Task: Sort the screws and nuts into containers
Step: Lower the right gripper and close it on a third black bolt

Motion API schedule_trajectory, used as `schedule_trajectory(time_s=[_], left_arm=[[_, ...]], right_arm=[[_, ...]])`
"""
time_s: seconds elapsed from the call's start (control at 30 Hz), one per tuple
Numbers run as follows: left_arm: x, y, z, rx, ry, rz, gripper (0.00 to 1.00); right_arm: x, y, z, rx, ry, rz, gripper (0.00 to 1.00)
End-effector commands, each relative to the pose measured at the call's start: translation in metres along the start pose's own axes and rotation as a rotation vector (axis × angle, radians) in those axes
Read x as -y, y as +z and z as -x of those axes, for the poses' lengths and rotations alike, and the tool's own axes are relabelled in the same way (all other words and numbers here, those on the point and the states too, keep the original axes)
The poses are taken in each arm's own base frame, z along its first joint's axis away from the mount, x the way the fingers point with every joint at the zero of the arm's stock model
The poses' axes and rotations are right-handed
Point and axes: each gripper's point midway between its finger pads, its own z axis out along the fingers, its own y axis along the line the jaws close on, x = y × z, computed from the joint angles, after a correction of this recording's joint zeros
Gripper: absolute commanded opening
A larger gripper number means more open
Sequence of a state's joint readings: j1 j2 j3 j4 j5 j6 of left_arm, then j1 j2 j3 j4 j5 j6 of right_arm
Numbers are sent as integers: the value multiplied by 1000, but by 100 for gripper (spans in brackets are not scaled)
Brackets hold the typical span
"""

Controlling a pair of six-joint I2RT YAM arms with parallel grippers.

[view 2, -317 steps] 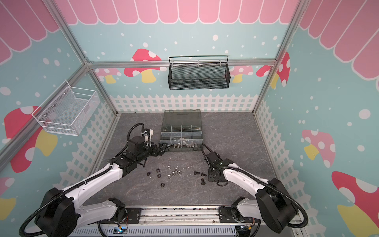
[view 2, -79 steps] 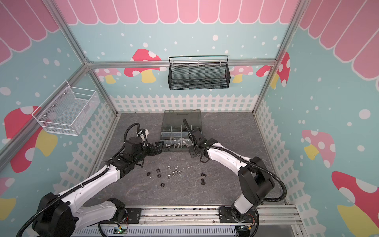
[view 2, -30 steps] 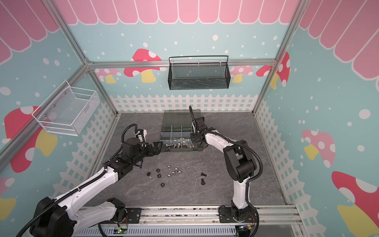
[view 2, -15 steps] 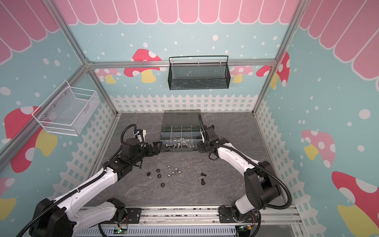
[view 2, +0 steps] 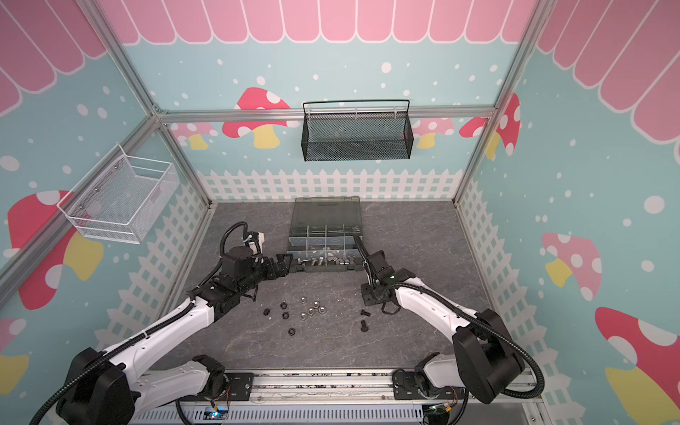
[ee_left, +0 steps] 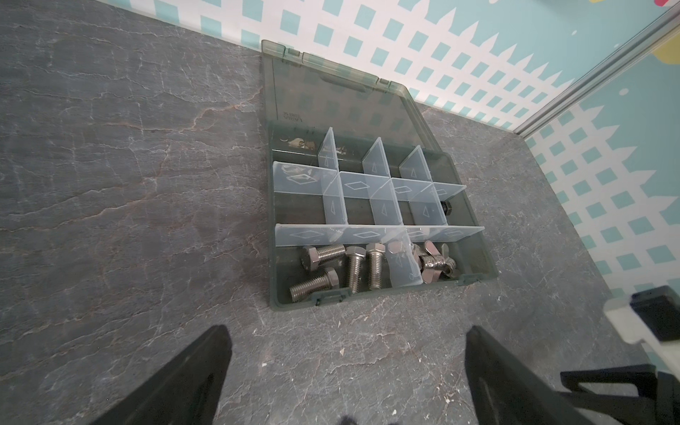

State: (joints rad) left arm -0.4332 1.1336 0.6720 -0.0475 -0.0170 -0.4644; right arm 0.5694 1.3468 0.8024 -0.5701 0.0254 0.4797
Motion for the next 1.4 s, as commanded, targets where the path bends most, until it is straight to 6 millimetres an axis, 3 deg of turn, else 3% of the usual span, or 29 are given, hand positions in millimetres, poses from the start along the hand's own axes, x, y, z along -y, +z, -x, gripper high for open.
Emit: schedule_trajectory(time_s=[0.0, 0.27, 0.57, 1.13, 1.37], left_arm=[[2, 1, 4, 11, -21, -13, 100], [1, 1, 2, 9, -28, -11, 100], [1, 1, 2, 11, -31, -10, 100], [-3, 2, 0, 8, -37, -2, 100], [-3, 2, 0, 6, -38, -1, 100]], right_arm=[[-3, 6, -28, -90, 10, -7, 39], [-7, 16, -52, -166, -17, -19, 39], [-10, 24, -60, -204, -28, -19, 39], [-15, 38, -44, -178, -46, -26, 40], [-20, 44, -38, -173, -60, -12, 33]])
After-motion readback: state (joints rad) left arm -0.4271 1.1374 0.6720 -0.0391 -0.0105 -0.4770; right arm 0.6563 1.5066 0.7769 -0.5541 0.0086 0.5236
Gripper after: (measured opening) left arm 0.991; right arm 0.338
